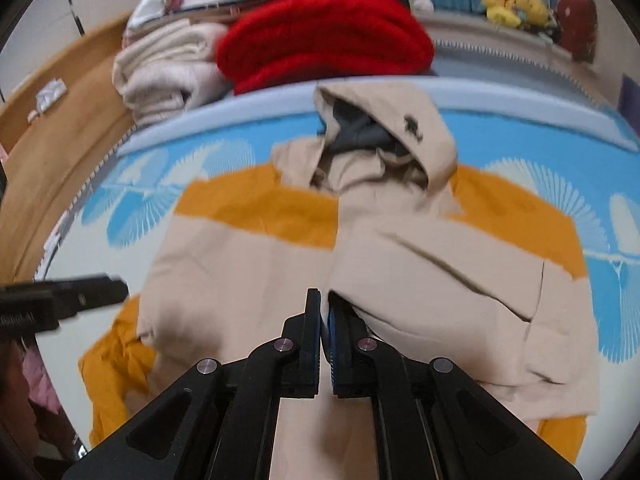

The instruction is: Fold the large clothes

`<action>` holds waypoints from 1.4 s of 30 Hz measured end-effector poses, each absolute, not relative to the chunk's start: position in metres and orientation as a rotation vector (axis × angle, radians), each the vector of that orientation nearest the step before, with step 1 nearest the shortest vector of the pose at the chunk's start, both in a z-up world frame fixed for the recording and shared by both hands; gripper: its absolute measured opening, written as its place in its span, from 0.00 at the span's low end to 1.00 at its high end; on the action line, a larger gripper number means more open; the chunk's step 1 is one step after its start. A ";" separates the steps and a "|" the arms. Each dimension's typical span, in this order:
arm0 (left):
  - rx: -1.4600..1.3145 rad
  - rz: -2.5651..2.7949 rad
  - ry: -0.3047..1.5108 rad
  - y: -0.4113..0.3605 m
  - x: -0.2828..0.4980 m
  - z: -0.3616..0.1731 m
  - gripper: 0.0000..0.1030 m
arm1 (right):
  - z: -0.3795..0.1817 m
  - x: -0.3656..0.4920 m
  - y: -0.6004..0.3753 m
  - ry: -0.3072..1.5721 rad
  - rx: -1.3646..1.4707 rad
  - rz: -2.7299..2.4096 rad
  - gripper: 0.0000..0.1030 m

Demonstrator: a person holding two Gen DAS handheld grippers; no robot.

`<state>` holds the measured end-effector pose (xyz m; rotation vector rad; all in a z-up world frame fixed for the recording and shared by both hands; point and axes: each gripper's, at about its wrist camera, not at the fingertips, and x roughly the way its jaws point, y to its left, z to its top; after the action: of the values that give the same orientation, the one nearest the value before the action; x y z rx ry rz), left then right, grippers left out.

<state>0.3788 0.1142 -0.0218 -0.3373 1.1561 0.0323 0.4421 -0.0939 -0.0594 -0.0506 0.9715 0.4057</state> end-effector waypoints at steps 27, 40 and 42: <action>-0.287 0.030 1.196 0.087 0.392 -0.046 0.32 | -0.092 0.457 -0.309 1.128 0.589 -0.007 0.43; -0.167 -0.243 1.106 0.015 0.386 -0.035 0.32 | -0.105 0.448 -0.281 1.099 0.718 0.173 0.03; -0.164 -0.305 1.092 0.001 0.384 -0.035 0.33 | -0.082 0.444 -0.256 1.016 0.673 0.303 0.03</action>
<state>0.3840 0.0007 -0.0349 -0.1637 1.0922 -0.3050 0.4443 -0.2556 -0.0823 0.6734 1.0159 0.3034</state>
